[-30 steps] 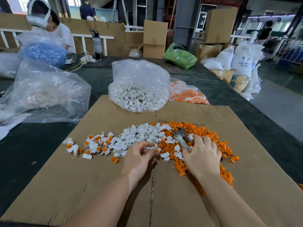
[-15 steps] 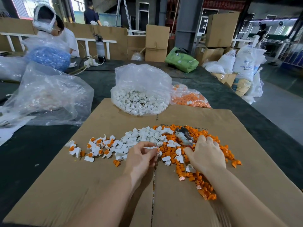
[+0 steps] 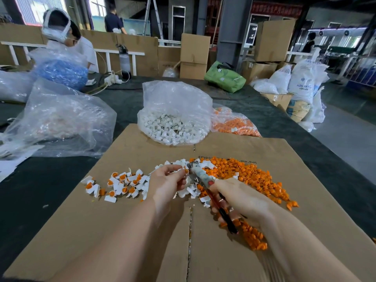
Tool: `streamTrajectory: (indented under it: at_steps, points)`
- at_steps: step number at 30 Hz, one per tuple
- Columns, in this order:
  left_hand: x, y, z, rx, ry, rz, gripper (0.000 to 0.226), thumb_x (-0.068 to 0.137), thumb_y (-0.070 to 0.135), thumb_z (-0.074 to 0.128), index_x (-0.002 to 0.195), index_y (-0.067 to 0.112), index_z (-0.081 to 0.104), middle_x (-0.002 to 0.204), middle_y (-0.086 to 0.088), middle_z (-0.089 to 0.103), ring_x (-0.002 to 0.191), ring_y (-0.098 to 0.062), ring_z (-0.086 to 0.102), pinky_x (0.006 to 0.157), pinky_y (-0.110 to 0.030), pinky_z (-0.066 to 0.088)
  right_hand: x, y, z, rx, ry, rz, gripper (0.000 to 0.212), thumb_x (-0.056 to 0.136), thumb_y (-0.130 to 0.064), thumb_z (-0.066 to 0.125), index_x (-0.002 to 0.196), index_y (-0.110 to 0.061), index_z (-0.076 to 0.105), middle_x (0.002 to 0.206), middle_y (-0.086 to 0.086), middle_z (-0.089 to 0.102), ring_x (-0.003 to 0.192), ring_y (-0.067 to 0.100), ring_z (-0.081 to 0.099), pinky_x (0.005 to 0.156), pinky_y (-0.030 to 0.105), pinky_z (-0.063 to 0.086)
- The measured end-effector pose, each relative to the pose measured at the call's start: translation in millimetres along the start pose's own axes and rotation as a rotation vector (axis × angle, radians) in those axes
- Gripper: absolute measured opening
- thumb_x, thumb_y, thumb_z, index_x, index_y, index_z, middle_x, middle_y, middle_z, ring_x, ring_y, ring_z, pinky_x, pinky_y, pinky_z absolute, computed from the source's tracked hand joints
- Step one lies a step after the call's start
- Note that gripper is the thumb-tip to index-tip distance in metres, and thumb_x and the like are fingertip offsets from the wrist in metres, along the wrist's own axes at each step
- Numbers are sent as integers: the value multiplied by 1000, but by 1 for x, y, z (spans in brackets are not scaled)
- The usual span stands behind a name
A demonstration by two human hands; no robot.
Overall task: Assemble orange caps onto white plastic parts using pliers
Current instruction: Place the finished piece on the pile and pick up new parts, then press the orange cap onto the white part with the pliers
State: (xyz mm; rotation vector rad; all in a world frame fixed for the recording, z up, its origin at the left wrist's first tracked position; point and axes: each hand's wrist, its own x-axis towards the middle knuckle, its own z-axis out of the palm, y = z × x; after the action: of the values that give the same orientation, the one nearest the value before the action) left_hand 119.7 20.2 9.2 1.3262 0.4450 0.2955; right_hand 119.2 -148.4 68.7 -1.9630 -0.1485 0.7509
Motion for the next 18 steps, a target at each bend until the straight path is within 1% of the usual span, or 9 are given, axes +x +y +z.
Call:
streamTrajectory:
  at_steps: [2,6,7,10,13,14,17,18]
  points:
    - [1,-1,-1,16,17,-8,6,88,1,61,89,7,62,68,-9,61,52,-11,57,52,-20,52,0,1,1,26,-29,18,20,89,-24,45,81,-7,54,68,9,53,67,26,50,64,38,50]
    - [2,-3,-4,41,44,-8,6,87,0,61,89,5,63,65,-6,60,47,-9,56,51,-20,51,-2,0,2,-5,-79,46,23,84,-22,46,66,-9,54,70,12,53,65,29,48,65,38,49]
    - [2,-3,-4,43,45,-9,6,87,0,61,89,5,63,64,-6,60,46,-9,55,50,-20,50,-2,0,2,-8,-80,38,23,84,-21,46,65,-9,53,70,12,53,64,28,49,64,38,50]
    - [1,-1,-2,46,44,-5,6,87,-1,61,87,5,63,58,-2,61,46,-8,56,51,-20,51,-2,1,2,-69,-85,-29,14,86,-17,50,76,-8,49,72,12,51,61,26,50,60,37,49]
    - [-2,0,2,46,30,11,8,86,-2,60,85,5,64,53,2,61,46,-7,56,50,-18,50,-1,4,4,-184,-34,-57,9,85,-14,52,86,-8,46,74,13,52,59,25,53,56,35,48]
    - [-3,0,3,42,24,15,8,86,-3,60,86,5,64,52,2,61,46,-6,56,50,-17,50,-1,5,5,-210,-11,-60,8,85,-13,52,87,-9,45,74,14,53,59,25,53,55,35,47]
    - [-5,-1,5,43,18,27,7,87,-2,60,89,4,64,50,4,61,46,-5,56,50,-16,49,0,8,6,-341,72,-101,8,87,-17,50,85,-14,44,80,10,53,65,22,52,61,33,43]
    - [-6,-1,5,42,19,31,7,87,-1,60,89,5,64,50,4,61,46,-5,55,49,-16,49,0,9,6,-364,90,-111,7,88,-18,50,85,-15,44,81,9,52,66,21,51,60,32,42]
